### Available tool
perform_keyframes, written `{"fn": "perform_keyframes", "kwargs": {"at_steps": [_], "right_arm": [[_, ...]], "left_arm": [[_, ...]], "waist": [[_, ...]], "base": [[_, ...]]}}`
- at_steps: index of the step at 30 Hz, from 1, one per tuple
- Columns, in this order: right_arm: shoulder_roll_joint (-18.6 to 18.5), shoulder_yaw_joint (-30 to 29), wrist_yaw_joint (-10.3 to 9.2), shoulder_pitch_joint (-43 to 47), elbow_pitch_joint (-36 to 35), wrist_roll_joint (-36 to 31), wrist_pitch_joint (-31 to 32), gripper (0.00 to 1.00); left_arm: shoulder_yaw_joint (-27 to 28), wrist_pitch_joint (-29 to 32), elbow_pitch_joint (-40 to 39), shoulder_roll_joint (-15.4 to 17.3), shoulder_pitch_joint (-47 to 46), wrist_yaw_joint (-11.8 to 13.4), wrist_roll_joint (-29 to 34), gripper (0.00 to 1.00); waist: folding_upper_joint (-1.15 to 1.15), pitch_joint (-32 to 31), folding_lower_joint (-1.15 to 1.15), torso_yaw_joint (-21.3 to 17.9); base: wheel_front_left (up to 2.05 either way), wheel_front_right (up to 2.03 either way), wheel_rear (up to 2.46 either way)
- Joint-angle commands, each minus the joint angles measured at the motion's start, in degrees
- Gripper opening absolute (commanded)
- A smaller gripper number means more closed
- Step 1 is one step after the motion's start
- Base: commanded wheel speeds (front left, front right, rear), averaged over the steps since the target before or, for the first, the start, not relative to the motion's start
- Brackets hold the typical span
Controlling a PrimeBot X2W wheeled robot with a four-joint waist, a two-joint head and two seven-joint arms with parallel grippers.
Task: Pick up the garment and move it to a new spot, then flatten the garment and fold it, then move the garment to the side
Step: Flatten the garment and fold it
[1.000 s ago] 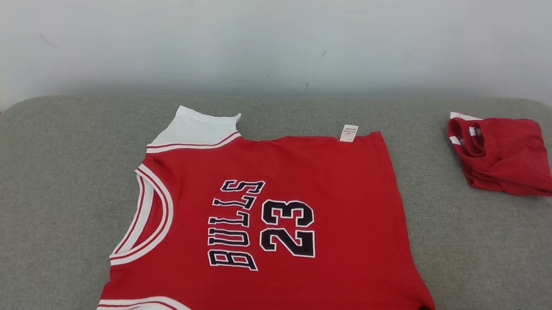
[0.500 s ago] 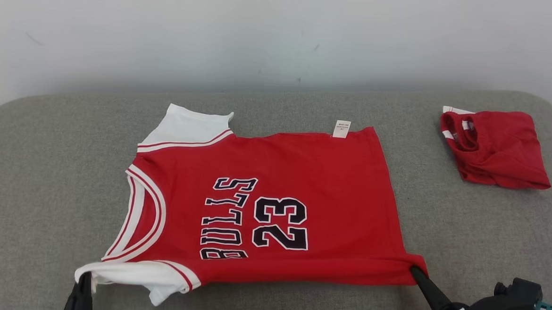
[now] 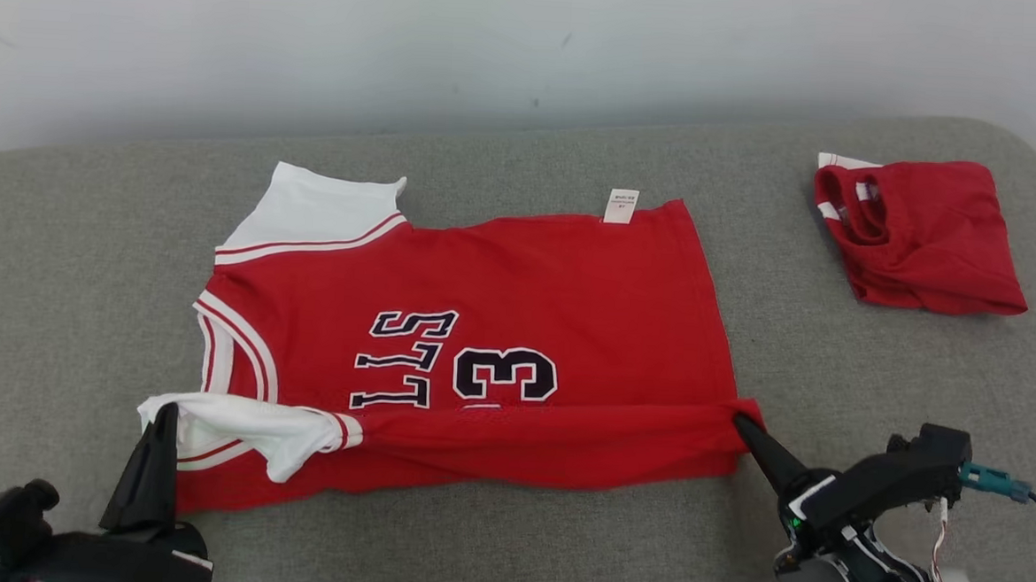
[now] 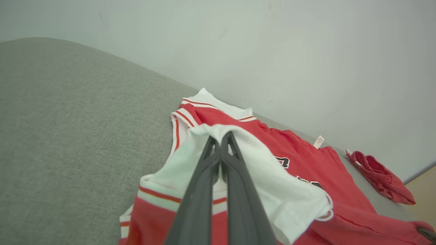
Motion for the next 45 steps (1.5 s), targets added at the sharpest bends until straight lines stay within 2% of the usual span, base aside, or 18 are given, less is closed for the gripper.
{"fn": "perform_keyframes", "kwargs": {"at_steps": [1, 11, 13, 14, 15, 16, 18, 19, 20, 21, 26, 30, 34, 37, 45], "right_arm": [[0.1, 0.1, 0.02, -1.4, 0.9, -0.5, -0.2, 0.0], [0.5, 0.6, 0.02, -10.1, 10.6, -2.8, -2.3, 0.0], [0.5, 1.2, 0.02, -11.4, 12.4, -2.7, -3.0, 0.11], [0.5, 1.6, 0.02, -12.0, 13.2, -2.5, -3.3, 0.34], [0.5, 2.0, 0.02, -12.5, 13.8, -2.5, -3.8, 0.75], [0.5, 2.4, 0.02, -13.0, 14.4, -2.3, -4.2, 1.0], [0.5, 3.1, 0.02, -13.7, 15.2, -1.9, -4.8, 1.0], [0.5, 3.5, 0.02, -13.9, 15.4, -2.7, -5.3, 1.0], [0.5, 3.9, 0.02, -14.1, 15.3, -3.4, -5.8, 1.0], [0.5, 4.2, 0.02, -14.0, 15.2, -3.6, -6.2, 1.0], [-1.6, 5.8, 0.02, -12.0, 11.8, -6.8, -10.3, 1.0], [-3.7, 7.9, 0.02, -9.5, 7.2, -9.1, -14.7, 1.0], [-6.1, 10.6, 0.02, -5.7, 2.9, -11.6, -19.2, 1.0], [-7.7, 12.0, 0.02, -3.8, 0.7, -13.4, -21.6, 1.0], [-10.6, 14.2, 0.02, -0.9, -1.5, -19.2, -26.0, 1.0]], "left_arm": [[0.0, 0.1, 1.4, 0.6, -1.3, -0.5, -0.4, 0.0], [-2.4, -0.5, 12.9, 1.9, -9.0, -1.4, -0.9, 0.0], [-2.9, -0.8, 14.6, 2.0, -10.1, -1.6, -1.1, 0.0], [-3.2, -1.0, 15.6, 2.0, -10.5, -1.7, -1.2, 0.0], [-3.5, -1.1, 16.4, 2.0, -10.9, -1.7, -1.3, 0.0], [-3.8, -1.3, 17.2, 2.0, -11.2, -1.8, -1.5, 0.0], [-4.5, -1.5, 18.6, 2.1, -11.8, -1.8, -1.6, 0.0], [-4.8, -1.7, 19.3, 2.1, -12.1, -1.8, -1.4, 0.29], [-5.2, -1.9, 19.8, 2.3, -12.3, -1.8, -0.9, 0.69], [-5.4, -2.1, 20.2, 2.3, -12.4, -1.8, -0.7, 1.0], [-5.6, -3.1, 20.0, 2.8, -11.6, -1.8, 2.0, 1.0], [-4.2, -3.4, 16.3, 2.6, -9.2, -0.7, 5.0, 1.0], [-0.4, -3.5, 8.9, 0.9, -4.1, 0.6, 7.9, 1.0], [1.1, -3.5, 5.2, -0.3, -0.9, 0.6, 9.5, 1.0], [3.4, -3.4, 0.3, -2.7, 4.6, 0.8, 12.1, 1.0]], "waist": [[0.0, 1.1, -0.01, -0.7], [0.0, 2.1, -0.01, -0.8], [0.0, 2.1, -0.01, -0.7], [0.0, 2.0, -0.01, -0.7], [0.0, 2.0, -0.01, -0.7], [0.0, 1.9, -0.01, -0.6], [0.0, 1.8, -0.01, -0.5], [0.0, 1.8, -0.01, -0.5], [0.0, 1.7, -0.01, -0.5], [0.0, 1.6, -0.01, -0.4], [0.0, 1.0, -0.01, -0.2], [0.0, 0.5, -0.01, 0.1], [0.0, 0.2, -0.01, 0.4], [0.0, 0.1, -0.01, 0.7], [0.0, 0.1, -0.01, 1.6]], "base": [[0.0, 0.0, 0.0], [0.0, 0.0, 0.0], [0.0, 0.0, 0.0], [0.0, 0.0, 0.0], [0.0, 0.0, 0.0], [0.0, 0.0, 0.0], [0.0, 0.0, 0.0], [0.0, 0.0, 0.0], [0.0, 0.0, 0.0], [0.0, 0.0, 0.0], [0.0, 0.0, 0.0], [0.0, 0.0, 0.0], [0.0, 0.0, 0.0], [0.0, 0.0, 0.0], [0.0, 0.0, 0.0]]}}
